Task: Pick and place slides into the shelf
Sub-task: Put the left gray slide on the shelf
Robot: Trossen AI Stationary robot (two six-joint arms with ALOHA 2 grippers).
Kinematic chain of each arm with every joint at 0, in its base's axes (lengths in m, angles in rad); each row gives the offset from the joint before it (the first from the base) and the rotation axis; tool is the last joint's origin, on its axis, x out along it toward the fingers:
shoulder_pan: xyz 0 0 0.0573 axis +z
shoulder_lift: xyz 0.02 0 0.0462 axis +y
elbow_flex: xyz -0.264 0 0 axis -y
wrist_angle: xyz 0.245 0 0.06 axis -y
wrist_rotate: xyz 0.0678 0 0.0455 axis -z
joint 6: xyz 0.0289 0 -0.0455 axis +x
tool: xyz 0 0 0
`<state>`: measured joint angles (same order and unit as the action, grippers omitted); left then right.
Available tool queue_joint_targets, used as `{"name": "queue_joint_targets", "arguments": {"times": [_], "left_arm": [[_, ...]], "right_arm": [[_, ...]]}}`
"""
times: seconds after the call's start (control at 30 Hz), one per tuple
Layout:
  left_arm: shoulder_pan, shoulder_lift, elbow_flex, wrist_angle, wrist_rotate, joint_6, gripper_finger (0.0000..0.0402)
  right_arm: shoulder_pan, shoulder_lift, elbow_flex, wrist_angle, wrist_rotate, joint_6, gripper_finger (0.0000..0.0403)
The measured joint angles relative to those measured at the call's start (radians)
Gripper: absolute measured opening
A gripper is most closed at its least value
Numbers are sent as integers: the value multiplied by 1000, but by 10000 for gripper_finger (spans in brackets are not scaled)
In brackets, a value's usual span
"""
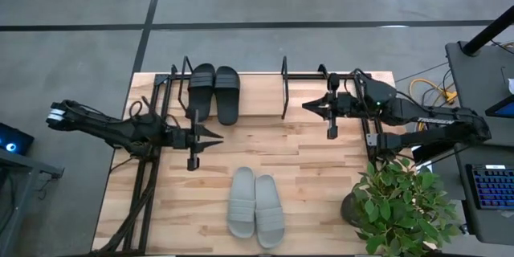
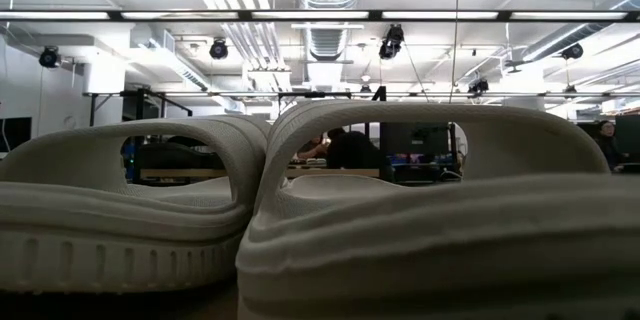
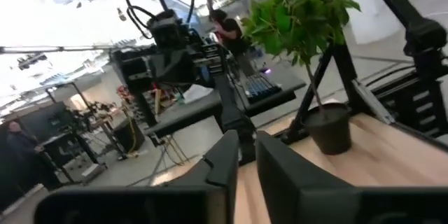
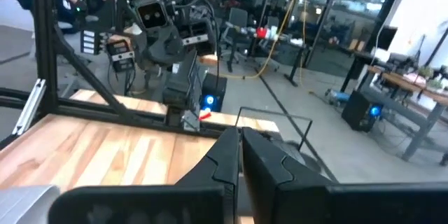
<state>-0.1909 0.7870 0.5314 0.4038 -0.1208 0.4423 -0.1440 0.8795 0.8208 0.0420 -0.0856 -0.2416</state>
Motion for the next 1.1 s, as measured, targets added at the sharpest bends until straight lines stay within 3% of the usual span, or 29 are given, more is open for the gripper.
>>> {"name": "queue_joint_targets", "arguments": {"times": [0.23, 0.37, 0.63, 1.1], "left_arm": [[0, 84, 84, -229, 37, -270, 139], [1, 148, 161, -399, 65, -416, 171], [-1, 320, 304, -635, 265, -572, 178], [-2, 621, 407, -704, 583, -832, 178]], "right_arm": [[0, -2, -31, 67, 0, -37, 8], [0, 6, -31, 66, 0, -36, 8], [0, 11, -31, 67, 4, -44, 8], [0, 12, -31, 67, 8, -67, 8]]}}
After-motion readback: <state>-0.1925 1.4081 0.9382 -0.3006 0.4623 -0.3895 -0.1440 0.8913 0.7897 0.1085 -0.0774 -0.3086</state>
